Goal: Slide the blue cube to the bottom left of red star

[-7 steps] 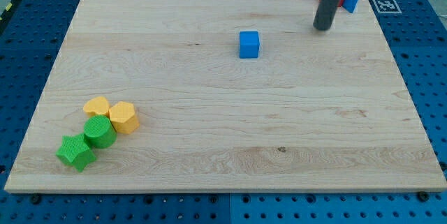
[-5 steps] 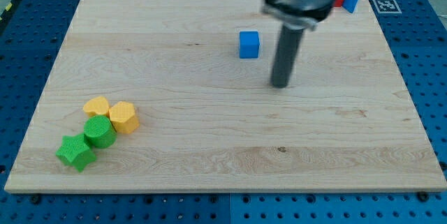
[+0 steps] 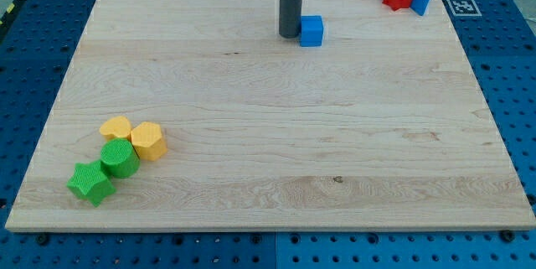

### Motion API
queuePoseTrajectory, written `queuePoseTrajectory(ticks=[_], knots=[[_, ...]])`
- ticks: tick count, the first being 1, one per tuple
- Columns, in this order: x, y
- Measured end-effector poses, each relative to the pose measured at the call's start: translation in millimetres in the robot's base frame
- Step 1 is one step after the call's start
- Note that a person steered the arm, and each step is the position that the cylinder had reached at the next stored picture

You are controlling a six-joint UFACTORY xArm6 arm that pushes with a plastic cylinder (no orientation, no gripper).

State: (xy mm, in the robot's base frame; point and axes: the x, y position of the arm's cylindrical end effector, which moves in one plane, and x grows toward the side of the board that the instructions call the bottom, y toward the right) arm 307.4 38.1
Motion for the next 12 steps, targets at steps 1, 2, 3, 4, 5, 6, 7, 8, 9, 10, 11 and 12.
queuePoseTrajectory(ticks=[1,2,3,4,5,6,7,8,9,10,11,12], knots=[[6.6,32.8],[37.6,43.3],[46.2,69.4],[43.1,96.7],[41.5,119.2],[13.6,120.2],[4.3,107.8],[-7.4,102.5],[-25.4,102.5],[-27.7,109.0],[-31.3,114.3],[-36.4,116.4]])
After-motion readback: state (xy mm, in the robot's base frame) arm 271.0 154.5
